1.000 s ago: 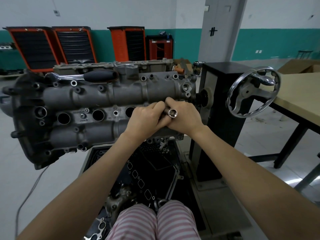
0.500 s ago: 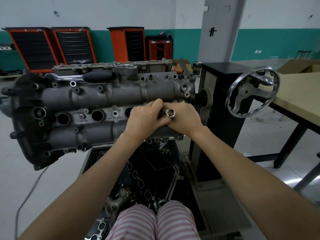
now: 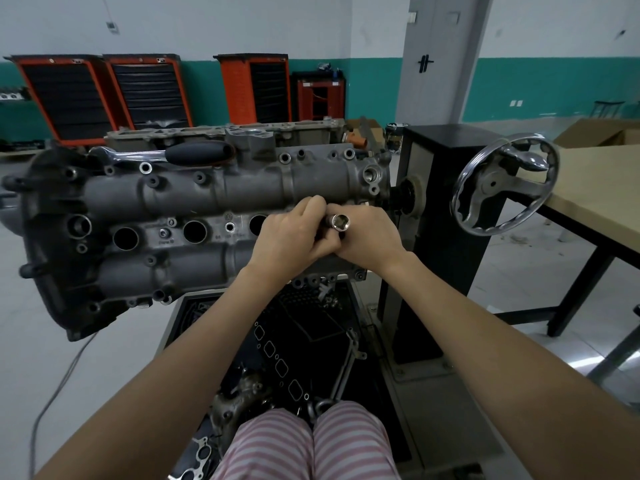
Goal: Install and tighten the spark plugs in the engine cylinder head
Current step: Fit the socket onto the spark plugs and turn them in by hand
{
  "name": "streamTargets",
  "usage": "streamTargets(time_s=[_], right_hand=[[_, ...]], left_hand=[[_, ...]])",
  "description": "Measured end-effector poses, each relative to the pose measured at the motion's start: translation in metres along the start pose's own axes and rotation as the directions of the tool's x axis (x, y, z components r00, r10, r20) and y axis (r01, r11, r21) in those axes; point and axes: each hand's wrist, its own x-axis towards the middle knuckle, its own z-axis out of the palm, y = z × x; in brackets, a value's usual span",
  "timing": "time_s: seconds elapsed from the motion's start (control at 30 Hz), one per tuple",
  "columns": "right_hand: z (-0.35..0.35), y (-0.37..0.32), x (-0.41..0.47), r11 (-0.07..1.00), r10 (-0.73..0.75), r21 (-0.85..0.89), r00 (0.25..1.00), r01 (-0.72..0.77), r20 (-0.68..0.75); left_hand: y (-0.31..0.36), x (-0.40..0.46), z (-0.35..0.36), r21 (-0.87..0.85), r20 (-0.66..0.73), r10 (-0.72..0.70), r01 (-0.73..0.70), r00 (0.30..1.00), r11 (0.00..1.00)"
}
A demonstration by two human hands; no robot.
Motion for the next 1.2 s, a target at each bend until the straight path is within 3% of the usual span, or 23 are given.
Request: streamTargets(time_s=[0.23, 0.57, 0.83, 1.2], right_hand=[[-0.0005, -0.0018, -0.0017, 0.999, 0.011, 0.042, 0.998, -0.009, -0.055], [-0.0008, -0.0004, -0.0001, 1.0, -0.008, 0.014, 1.0, 0.008, -0.008], [0.0005, -0.0015, -0.0019, 0.998, -0.004, 0.067, 0.998, 0.009, -0.07], [-0.0005, -0.0009, -0.0006, 1.0, 0.013, 0.02, 1.0, -0.013, -0.021]], left_hand=[[-0.0059, -0.0011, 0.0048, 0.02, -0.031, 0.011, -0.011, 0.999, 1.0], [-0.0008, 0.0, -0.0002, -0.016, 0.057, 0.03, -0.029, 0.998, 0.999], [-0.0075, -0.0016, 0.0051, -0.003, -0.005, 0.015, -0.015, 1.0, 1.0], [0.001, 0.0007, -0.0029, -0.035, 0.088, 0.027, -0.025, 0.996, 0.999]])
